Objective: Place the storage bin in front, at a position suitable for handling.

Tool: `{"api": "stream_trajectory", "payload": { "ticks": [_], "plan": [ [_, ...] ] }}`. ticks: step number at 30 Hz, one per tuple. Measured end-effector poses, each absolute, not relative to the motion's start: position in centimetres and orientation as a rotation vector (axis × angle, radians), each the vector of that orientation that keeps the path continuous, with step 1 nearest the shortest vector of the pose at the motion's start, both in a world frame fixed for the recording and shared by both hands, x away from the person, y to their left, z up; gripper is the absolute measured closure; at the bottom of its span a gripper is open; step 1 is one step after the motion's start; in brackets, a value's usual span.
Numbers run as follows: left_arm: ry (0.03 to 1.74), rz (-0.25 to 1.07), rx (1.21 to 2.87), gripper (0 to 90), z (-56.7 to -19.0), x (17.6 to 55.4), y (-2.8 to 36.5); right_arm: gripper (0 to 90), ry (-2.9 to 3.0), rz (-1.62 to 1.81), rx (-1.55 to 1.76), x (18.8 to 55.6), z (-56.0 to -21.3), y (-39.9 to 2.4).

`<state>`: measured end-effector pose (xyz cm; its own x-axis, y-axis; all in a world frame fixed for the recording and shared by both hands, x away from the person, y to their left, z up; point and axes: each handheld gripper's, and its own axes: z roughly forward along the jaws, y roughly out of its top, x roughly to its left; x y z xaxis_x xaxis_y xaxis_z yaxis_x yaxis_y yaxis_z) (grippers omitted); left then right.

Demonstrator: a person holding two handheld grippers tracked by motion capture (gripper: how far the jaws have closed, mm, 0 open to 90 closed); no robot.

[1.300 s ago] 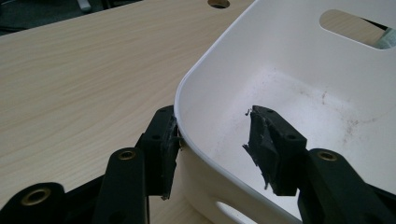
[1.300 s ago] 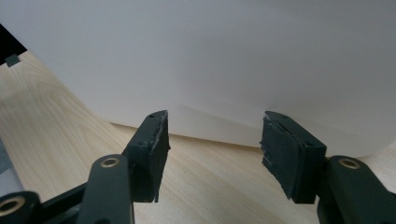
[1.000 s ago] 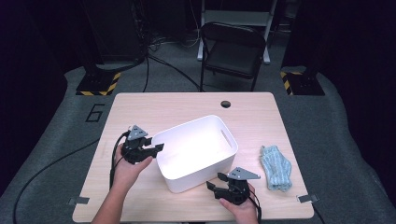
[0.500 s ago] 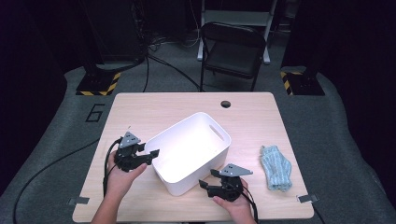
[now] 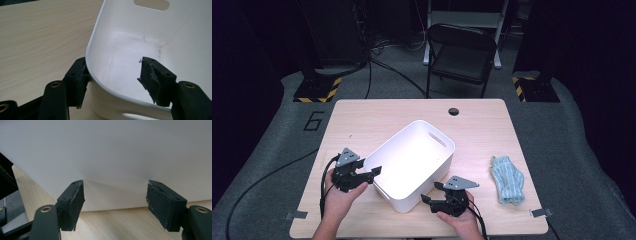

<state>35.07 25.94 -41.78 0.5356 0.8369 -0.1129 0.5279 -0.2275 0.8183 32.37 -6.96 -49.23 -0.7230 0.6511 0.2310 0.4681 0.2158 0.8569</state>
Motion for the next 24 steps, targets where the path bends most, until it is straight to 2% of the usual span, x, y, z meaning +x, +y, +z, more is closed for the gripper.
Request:
{"api": "stream_trajectory", "payload": {
  "ticks": [14, 20, 24],
  "plan": [
    [1.039, 0.369, 1.951, 42.2, -41.7, 34.8, 24.2, 25.1, 2.293, 1.525, 1.098, 28.7, -48.7, -7.1],
    [1.005, 0.334, 1.974, 51.0, -41.6, 35.4, 23.9, 24.2, 2.297, 1.506, 1.092, 27.6, -48.9, -6.6],
    [1.01, 0.361, 1.99, 57.5, -41.6, 35.5, 23.6, 22.5, 2.287, 1.419, 1.045, 27.0, -49.0, -6.0]
  ]
}}
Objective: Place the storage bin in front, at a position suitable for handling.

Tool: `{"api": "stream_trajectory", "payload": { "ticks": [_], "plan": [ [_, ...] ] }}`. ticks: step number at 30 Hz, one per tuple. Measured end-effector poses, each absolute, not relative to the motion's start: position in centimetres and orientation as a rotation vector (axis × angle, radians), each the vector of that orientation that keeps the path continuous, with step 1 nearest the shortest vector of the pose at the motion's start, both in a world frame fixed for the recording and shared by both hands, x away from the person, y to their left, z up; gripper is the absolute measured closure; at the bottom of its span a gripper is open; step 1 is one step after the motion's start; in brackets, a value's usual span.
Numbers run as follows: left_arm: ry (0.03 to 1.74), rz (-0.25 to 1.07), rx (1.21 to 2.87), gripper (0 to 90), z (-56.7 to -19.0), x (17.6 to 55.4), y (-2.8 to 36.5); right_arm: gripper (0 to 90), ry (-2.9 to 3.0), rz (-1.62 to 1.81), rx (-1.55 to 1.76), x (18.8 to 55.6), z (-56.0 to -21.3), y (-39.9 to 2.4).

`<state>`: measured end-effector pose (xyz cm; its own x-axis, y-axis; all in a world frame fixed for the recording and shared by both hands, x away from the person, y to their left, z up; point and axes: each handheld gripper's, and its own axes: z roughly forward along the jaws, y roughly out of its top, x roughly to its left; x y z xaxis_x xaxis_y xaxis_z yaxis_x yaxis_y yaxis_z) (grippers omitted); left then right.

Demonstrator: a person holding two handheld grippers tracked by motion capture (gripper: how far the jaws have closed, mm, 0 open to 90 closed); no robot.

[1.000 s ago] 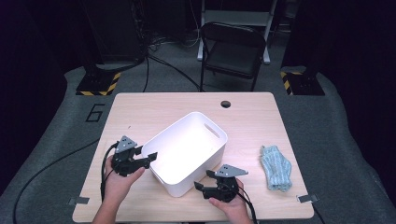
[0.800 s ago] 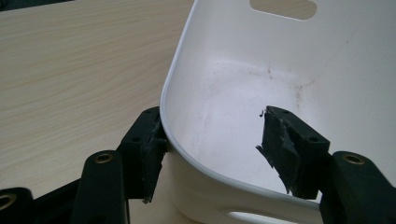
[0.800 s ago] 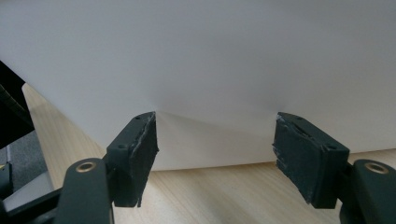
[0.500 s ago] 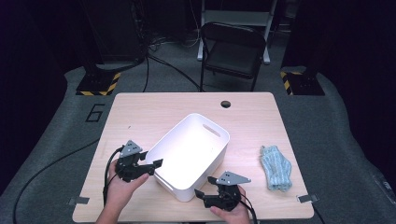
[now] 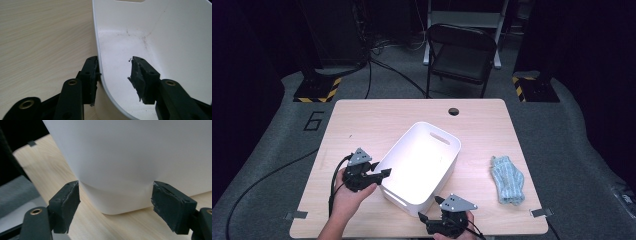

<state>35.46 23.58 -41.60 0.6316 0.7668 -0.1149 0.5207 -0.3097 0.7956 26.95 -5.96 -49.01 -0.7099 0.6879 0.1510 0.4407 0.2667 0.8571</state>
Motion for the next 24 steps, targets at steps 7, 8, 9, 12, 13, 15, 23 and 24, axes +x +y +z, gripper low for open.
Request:
{"api": "stream_trajectory", "payload": {
  "ticks": [7, 8, 9, 12, 13, 15, 23, 24],
  "plan": [
    [1.015, 0.347, 1.98, 67.1, -41.6, 35.2, 23.9, 18.8, 2.277, 1.369, 1.083, 27.2, -49.1, -5.9],
    [1.021, 0.35, 1.97, 67.6, -41.5, 35.1, 23.9, 18.9, 2.278, 1.369, 1.086, 27.2, -49.1, -5.9],
    [1.022, 0.361, 1.968, 68.0, -41.5, 35.1, 23.9, 19.0, 2.277, 1.37, 1.083, 27.3, -49.1, -5.9],
    [1.028, 0.355, 1.964, 69.1, -41.4, 34.8, 24.1, 20.8, 2.278, 1.379, 1.089, 27.5, -49.1, -6.1],
    [1.032, 0.362, 1.958, 68.7, -41.4, 34.7, 24.1, 22.3, 2.283, 1.384, 1.088, 27.6, -49.1, -6.1],
    [1.043, 0.365, 1.951, 67.5, -41.4, 34.6, 24.0, 24.3, 2.273, 1.395, 1.092, 27.8, -49.1, -6.2],
    [1.05, 0.377, 1.973, 62.4, -41.3, 33.8, 23.4, 24.2, 2.258, 1.396, 1.095, 28.4, -49.1, -6.5],
    [1.043, 0.376, 1.985, 61.5, -41.2, 33.7, 23.4, 24.2, 2.251, 1.389, 1.098, 28.4, -49.1, -6.5]
  ]
}}
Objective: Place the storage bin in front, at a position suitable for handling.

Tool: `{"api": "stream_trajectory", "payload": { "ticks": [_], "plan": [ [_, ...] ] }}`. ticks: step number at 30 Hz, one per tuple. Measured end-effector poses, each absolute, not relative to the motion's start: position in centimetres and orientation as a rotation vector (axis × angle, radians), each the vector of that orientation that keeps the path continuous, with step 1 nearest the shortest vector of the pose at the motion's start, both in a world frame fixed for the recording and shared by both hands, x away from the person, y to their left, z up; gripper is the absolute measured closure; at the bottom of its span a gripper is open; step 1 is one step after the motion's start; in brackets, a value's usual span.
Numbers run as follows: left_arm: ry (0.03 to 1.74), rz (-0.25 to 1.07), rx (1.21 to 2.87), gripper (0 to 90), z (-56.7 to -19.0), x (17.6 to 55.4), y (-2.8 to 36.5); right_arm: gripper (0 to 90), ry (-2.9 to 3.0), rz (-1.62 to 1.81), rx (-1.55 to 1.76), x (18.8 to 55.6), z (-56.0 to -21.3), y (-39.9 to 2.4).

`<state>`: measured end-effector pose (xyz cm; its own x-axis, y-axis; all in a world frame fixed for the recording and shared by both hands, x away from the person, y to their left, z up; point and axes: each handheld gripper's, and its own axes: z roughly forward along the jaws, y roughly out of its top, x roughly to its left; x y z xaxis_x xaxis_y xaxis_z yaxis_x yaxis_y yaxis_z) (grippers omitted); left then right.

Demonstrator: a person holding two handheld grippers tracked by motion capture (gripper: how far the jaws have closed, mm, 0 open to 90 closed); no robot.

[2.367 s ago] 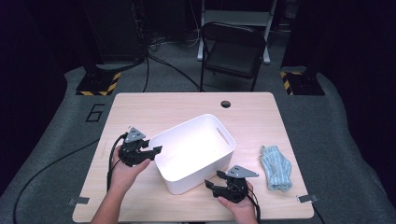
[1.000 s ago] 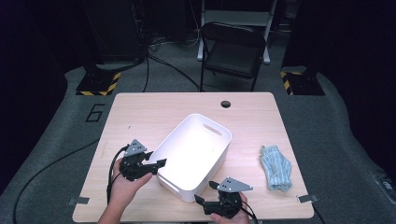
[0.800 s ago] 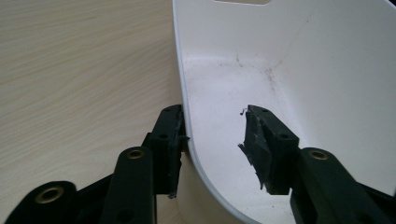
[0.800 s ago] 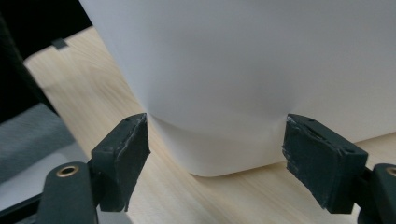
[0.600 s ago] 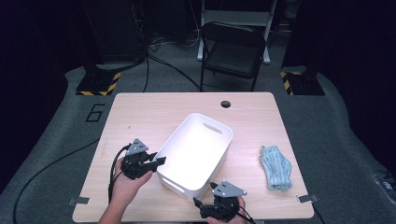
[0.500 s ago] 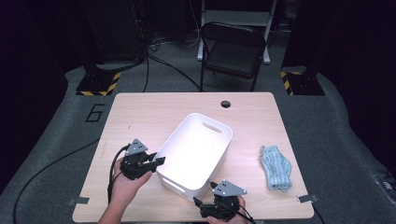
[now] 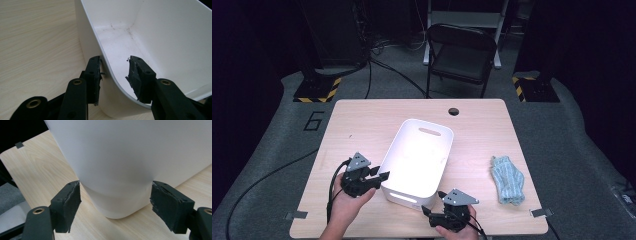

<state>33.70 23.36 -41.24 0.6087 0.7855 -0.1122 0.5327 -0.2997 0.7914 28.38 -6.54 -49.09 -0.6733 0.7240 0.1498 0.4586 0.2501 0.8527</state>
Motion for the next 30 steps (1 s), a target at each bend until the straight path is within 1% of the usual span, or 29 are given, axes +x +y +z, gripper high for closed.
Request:
{"api": "stream_trajectory", "payload": {
  "ticks": [15, 20, 22, 27, 30],
  "plan": [
    [1.054, 0.375, 1.968, 48.6, -41.4, 32.9, 21.7, 25.4, 2.231, 1.382, 1.128, 29.2, -49.0, -8.3],
    [1.005, 0.388, 1.969, 43.9, -41.1, 33.1, 22.2, 26.7, 2.207, 1.384, 1.147, 29.4, -49.0, -8.8],
    [0.983, 0.366, 1.951, 44.4, -40.7, 33.1, 22.6, 27.9, 2.194, 1.389, 1.172, 29.6, -49.0, -8.9],
    [0.915, 0.395, 1.955, 44.4, -39.5, 32.7, 23.2, 28.1, 2.179, 1.395, 1.206, 29.9, -49.1, -9.3],
    [0.878, 0.391, 1.959, 44.0, -39.1, 32.4, 23.1, 28.1, 2.172, 1.387, 1.208, 30.1, -49.1, -9.5]
  ]
}}
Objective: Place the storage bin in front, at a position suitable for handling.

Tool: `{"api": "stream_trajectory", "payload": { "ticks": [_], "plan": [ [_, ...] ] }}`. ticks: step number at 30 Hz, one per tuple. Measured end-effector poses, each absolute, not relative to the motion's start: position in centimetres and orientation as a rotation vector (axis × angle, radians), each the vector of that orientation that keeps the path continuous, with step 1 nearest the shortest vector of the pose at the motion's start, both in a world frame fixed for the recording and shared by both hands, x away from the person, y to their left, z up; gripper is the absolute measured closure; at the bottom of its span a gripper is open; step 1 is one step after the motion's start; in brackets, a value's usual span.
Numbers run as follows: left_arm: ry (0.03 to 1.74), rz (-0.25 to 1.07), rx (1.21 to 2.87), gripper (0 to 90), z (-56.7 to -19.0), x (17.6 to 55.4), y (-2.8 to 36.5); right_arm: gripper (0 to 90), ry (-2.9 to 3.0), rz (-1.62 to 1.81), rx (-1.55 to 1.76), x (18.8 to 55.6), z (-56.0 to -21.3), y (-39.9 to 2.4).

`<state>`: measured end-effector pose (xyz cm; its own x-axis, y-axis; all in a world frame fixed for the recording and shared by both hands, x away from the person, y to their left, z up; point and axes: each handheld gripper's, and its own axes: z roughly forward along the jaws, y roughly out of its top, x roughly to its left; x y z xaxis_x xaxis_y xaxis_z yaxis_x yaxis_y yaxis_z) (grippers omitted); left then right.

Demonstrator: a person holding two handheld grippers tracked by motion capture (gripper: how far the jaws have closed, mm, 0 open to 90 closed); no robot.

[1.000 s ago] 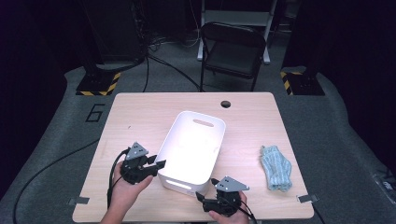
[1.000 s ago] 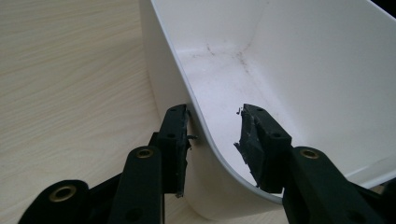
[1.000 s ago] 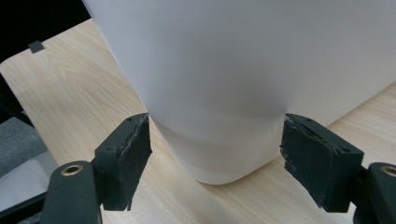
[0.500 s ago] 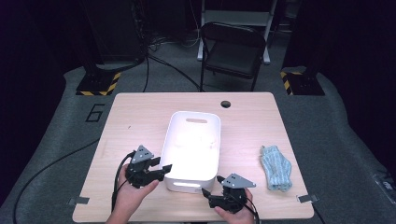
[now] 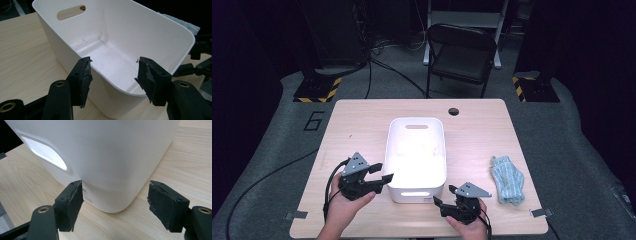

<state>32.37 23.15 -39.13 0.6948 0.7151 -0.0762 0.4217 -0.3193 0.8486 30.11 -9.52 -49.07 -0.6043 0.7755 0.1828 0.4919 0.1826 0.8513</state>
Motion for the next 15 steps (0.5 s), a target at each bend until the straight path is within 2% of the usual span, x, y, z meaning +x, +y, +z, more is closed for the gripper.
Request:
{"api": "stream_trajectory", "payload": {
  "ticks": [8, 15],
  "plan": [
    [0.75, 0.377, 2.011, 44.5, -39.3, 31.6, 21.3, 28.5, 2.132, 1.403, 1.251, 30.9, -49.0, -10.6],
    [0.675, 0.296, 2.109, 54.3, -40.0, 31.8, 19.8, 28.6, 2.088, 1.404, 1.277, 30.9, -48.9, -11.7]
  ]
}}
